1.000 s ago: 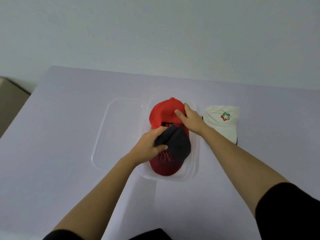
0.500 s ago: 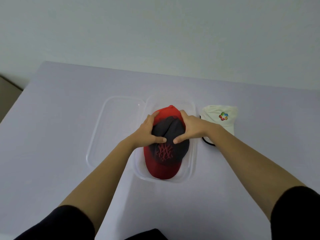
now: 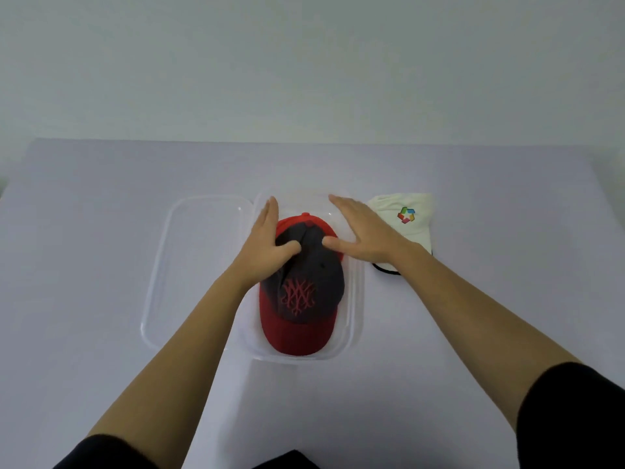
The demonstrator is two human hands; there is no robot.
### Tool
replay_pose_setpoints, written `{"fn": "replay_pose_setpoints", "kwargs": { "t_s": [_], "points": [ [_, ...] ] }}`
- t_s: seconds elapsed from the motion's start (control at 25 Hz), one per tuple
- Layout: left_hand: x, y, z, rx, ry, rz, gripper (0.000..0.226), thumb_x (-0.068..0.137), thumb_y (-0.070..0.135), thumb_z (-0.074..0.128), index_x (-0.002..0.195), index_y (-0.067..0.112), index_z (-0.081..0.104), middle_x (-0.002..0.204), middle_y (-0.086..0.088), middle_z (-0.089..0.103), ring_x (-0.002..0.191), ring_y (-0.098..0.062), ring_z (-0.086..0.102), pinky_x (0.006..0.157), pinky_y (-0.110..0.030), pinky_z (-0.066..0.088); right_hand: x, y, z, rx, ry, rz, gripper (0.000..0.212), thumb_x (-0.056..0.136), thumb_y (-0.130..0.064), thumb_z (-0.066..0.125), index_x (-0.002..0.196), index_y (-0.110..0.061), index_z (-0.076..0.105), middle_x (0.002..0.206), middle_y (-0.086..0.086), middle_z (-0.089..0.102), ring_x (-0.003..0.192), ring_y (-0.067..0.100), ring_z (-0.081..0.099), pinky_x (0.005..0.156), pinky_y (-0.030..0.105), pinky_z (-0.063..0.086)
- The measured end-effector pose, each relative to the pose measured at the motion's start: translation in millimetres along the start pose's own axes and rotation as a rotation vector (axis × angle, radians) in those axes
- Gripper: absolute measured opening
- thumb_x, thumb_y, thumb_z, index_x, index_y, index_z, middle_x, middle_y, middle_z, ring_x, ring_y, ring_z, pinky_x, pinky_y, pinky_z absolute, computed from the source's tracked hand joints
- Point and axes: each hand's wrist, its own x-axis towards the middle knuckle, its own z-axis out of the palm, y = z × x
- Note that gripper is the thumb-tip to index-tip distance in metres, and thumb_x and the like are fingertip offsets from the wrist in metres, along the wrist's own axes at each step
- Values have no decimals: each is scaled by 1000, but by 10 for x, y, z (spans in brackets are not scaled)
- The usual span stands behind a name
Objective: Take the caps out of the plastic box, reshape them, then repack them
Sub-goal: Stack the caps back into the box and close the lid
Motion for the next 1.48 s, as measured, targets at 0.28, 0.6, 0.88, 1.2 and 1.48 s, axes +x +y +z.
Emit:
{"fn": "replay_pose_setpoints", "kwargs": {
  "t_s": [0.28, 0.6, 0.88, 1.2, 1.48],
  "points": [
    [412, 979, 482, 38, -32, 229, 76, 93, 31, 53, 151, 14, 9, 160, -1, 9, 147, -14, 10, 118, -30, 13, -390, 809, -339, 243, 562, 263, 65, 91, -31, 49, 144, -1, 25, 150, 16, 30, 140, 26, 26, 117, 38, 19],
    [1142, 1315, 1092, 230, -244, 46, 92, 77, 25, 75, 147, 5, 18, 154, -11, 20, 141, -26, 25, 112, -36, 28, -558, 1488, -343, 314, 183, 463, 111, 65, -32, 83, 149, -11, 12, 155, 8, 22, 142, 26, 20, 115, 39, 20],
    [1206, 1258, 1316, 74, -241, 100, 25, 82, 28, 68, 76, 18, 46, 78, 0, 49, 70, -17, 42, 57, -26, 35, -602, 1588, -406, 463, 267, 402, 42, 80, -33, 71, 96, -12, 38, 82, 0, 49, 71, 16, 46, 55, 22, 35],
    [958, 1884, 611, 131, -340, 222, 32, 73, 30, 78, 96, 12, 65, 73, 3, 57, 70, -16, 51, 60, -29, 41, -536, 1011, -1130, 304, 501, 161, 32, 87, -35, 62, 86, -16, 37, 71, -2, 48, 64, 15, 42, 57, 27, 33],
    [644, 1840, -785, 221, -27, 248, 19, 73, 28, 79, 78, 14, 68, 63, 5, 56, 55, -9, 45, 54, -23, 35, -245, 62, -1030, 806, 576, 127, 92, 75, -30, 77, 141, -14, 16, 145, 3, 26, 135, 22, 32, 111, 37, 32]
  ]
}}
